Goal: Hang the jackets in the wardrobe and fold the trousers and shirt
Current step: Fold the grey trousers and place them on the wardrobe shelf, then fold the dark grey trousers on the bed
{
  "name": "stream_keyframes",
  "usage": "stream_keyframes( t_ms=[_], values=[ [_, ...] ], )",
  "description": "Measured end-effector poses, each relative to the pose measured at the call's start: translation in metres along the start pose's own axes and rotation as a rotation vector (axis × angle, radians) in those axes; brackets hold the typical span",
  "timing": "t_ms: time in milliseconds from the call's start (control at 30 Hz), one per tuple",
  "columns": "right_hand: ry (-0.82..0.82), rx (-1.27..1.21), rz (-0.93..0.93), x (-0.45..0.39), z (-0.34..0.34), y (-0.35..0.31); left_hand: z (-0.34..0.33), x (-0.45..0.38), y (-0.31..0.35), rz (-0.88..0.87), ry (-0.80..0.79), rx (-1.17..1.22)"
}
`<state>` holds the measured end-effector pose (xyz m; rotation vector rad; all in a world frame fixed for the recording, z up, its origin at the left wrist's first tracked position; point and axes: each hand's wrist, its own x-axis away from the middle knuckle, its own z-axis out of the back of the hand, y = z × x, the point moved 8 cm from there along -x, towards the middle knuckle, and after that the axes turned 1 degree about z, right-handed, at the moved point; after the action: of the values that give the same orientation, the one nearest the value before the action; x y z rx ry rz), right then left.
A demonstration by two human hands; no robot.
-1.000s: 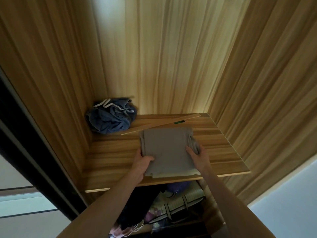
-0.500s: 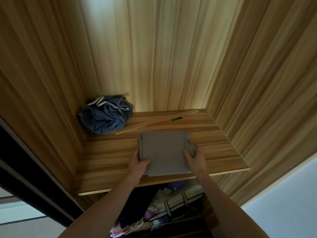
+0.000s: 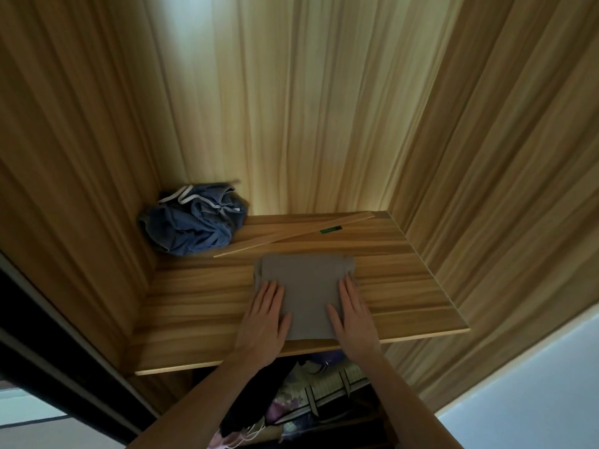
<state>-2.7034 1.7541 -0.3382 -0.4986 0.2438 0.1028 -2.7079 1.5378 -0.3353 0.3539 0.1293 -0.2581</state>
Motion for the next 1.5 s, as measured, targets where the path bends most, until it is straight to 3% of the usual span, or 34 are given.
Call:
stream_keyframes(
  t_ms=[200,400,633,900,1100,1500],
  values=[
    [-0.007,-0.079,-0.028,-0.001,0.003,-0.001,0.0,-0.004,-0.003,0.023,-0.071,0.08],
    [0.095,-0.168,-0.042,0.011,0.035,-0.023,0.045,0.018,0.005,0.027,0.072,0.172],
    [0.187,-0.186,0.067,0.058,0.068,-0.076,0.103,0.076,0.015,-0.023,0.226,0.2],
    [0.209,-0.291,0.185,0.115,0.09,-0.18,0.175,0.196,-0.003,-0.011,0.385,0.152],
    [0.169,-0.286,0.37,0.165,0.086,-0.284,0.233,0.313,-0.039,0.126,0.54,0.054],
    [-0.077,-0.334,0.799,0.294,0.015,-0.507,0.334,0.579,-0.143,0.71,0.679,-0.162]
  ],
)
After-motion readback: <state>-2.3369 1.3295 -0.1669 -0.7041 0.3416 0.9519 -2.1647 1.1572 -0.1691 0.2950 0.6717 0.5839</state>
